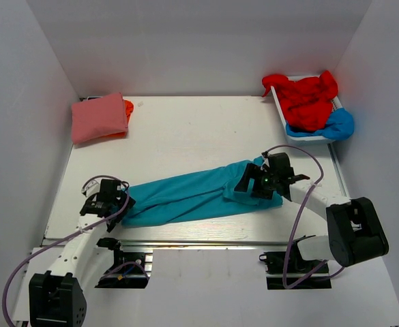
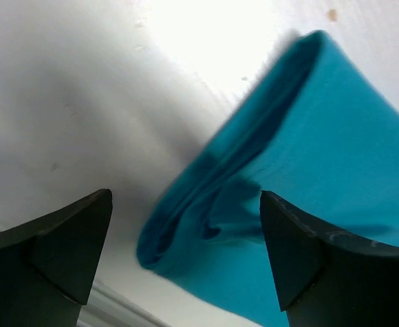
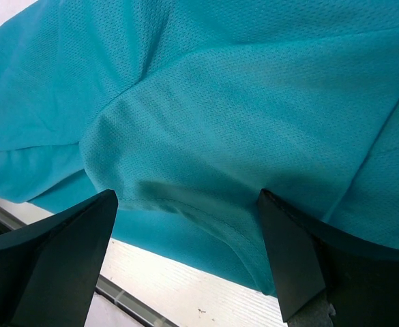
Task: Fold and stack the t-shirts
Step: Fold the other side of the tshirt into a rectangle, then rotate the tshirt 80 degrees
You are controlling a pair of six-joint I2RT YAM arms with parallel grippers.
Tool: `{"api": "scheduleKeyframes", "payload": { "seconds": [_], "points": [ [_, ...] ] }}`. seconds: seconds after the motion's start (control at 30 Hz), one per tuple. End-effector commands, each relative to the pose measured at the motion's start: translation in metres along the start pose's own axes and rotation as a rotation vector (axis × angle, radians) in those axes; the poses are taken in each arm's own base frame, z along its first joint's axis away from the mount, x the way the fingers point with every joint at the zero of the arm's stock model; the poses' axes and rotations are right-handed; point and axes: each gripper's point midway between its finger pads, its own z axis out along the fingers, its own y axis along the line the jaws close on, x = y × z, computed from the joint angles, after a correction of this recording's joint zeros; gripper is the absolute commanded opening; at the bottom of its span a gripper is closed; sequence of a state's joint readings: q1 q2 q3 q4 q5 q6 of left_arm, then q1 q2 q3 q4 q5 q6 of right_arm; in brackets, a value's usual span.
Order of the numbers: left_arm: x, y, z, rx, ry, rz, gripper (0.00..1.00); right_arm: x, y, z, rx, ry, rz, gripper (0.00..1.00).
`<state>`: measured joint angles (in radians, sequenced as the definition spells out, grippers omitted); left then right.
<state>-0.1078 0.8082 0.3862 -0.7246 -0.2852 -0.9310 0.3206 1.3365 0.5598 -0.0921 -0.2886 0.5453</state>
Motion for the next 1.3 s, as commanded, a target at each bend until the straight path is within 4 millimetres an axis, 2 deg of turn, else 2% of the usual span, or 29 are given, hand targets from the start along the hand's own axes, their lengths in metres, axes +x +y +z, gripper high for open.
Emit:
{"api": "scheduleKeyframes", "payload": {
  "seconds": [0.0,0.1,0.13,0.2,0.27,0.3,0.33,0.4,0.43,0.47,0.53,0.57,0.63,0.67,0.73,0.77,0.83,0.87,0.93,0.97,1.0,1.03,1.07,1.1,1.13,1.17,1.2,1.23,1.27],
  "points": [
    [-0.017,0.006,-0.015,-0.057,-0.044,-0.035,1.00,0.040,-0.051,-0.007,0.208,0.112,0.027,0.90],
    [-0.043,-0.018,-0.031,0.026,-0.125,-0.047,1.00,0.029,-0.041,-0.013,0.176,0.073,-0.035,0.90],
    [-0.048,-0.026,-0.033,0.065,-0.138,-0.002,1.00,0.025,-0.038,-0.017,0.167,0.076,-0.064,0.90],
    [-0.064,-0.064,-0.047,0.233,-0.175,0.010,1.00,0.014,-0.027,-0.023,0.135,0.040,-0.116,0.90],
    [-0.072,-0.092,-0.056,0.354,-0.189,0.106,1.00,0.002,-0.017,-0.029,0.109,0.001,-0.165,0.90],
    [-0.078,-0.122,-0.069,0.492,-0.201,0.140,1.00,-0.007,-0.010,-0.036,0.091,-0.042,-0.186,0.90],
    [-0.075,-0.133,-0.066,0.527,-0.176,0.183,1.00,-0.012,-0.009,-0.039,0.105,-0.066,-0.194,0.90],
    [-0.071,-0.162,-0.073,0.652,-0.141,0.273,1.00,-0.024,-0.008,-0.047,0.127,-0.117,-0.211,0.90],
    [-0.063,-0.169,-0.060,0.653,-0.082,0.298,1.00,-0.024,-0.011,-0.048,0.139,-0.119,-0.210,0.90],
    [-0.047,-0.180,-0.060,0.717,-0.013,0.337,1.00,-0.028,-0.010,-0.050,0.143,-0.131,-0.210,0.90],
    [-0.036,-0.194,-0.053,0.782,0.046,0.375,1.00,-0.029,-0.018,-0.048,0.184,-0.139,-0.182,0.90],
    [-0.015,-0.197,-0.044,0.802,0.142,0.399,1.00,-0.028,-0.020,-0.047,0.195,-0.138,-0.159,0.90],
    [0.003,-0.199,-0.037,0.814,0.205,0.423,1.00,-0.023,-0.034,-0.041,0.263,-0.125,-0.063,0.90],
    [0.005,-0.200,-0.035,0.818,0.216,0.424,1.00,-0.020,-0.038,-0.038,0.272,-0.110,-0.046,0.90],
    [0.029,-0.188,-0.024,0.775,0.292,0.445,1.00,-0.016,-0.046,-0.031,0.311,-0.084,-0.021,0.90],
    [0.032,-0.184,-0.021,0.766,0.301,0.444,1.00,-0.011,-0.050,-0.025,0.319,-0.056,-0.011,0.90],
    [0.056,-0.166,-0.017,0.734,0.362,0.467,1.00,-0.007,-0.052,-0.012,0.309,-0.001,-0.002,0.90],
    [0.061,-0.160,-0.014,0.721,0.376,0.467,1.00,-0.009,-0.051,-0.009,0.305,0.000,-0.003,0.90],
    [0.082,-0.135,-0.009,0.655,0.433,0.487,1.00,-0.024,-0.047,0.000,0.303,-0.006,-0.005,0.90],
    [0.086,-0.126,-0.007,0.621,0.449,0.487,1.00,-0.023,-0.055,0.011,0.324,0.020,0.007,0.90],
    [0.092,-0.121,-0.008,0.607,0.471,0.497,1.00,-0.027,-0.053,0.015,0.317,0.025,0.004,0.90],
    [0.098,-0.114,-0.010,0.583,0.502,0.507,1.00,-0.052,-0.039,0.019,0.284,-0.014,-0.012,0.90],
    [0.102,-0.112,-0.012,0.572,0.519,0.506,1.00,-0.048,-0.048,0.035,0.299,0.035,-0.010,0.90],
    [0.105,-0.110,-0.014,0.567,0.529,0.504,1.00,-0.058,-0.037,0.040,0.266,0.043,-0.017,0.90],
    [0.111,-0.108,-0.021,0.565,0.560,0.505,1.00,-0.077,-0.027,0.044,0.242,0.029,-0.039,0.90],
    [0.110,-0.113,-0.026,0.578,0.556,0.504,1.00,-0.079,-0.032,0.063,0.258,0.081,-0.036,0.90],
    [0.111,-0.118,-0.035,0.599,0.552,0.501,1.00,-0.100,-0.017,0.068,0.221,0.063,-0.059,0.90],
    [0.113,-0.116,-0.039,0.598,0.559,0.509,1.00,-0.097,-0.024,0.081,0.235,0.101,-0.055,0.90],
    [0.109,-0.115,-0.043,0.566,0.555,0.505,1.00,-0.110,-0.022,0.092,0.235,0.100,-0.078,0.90]
  ]
}}
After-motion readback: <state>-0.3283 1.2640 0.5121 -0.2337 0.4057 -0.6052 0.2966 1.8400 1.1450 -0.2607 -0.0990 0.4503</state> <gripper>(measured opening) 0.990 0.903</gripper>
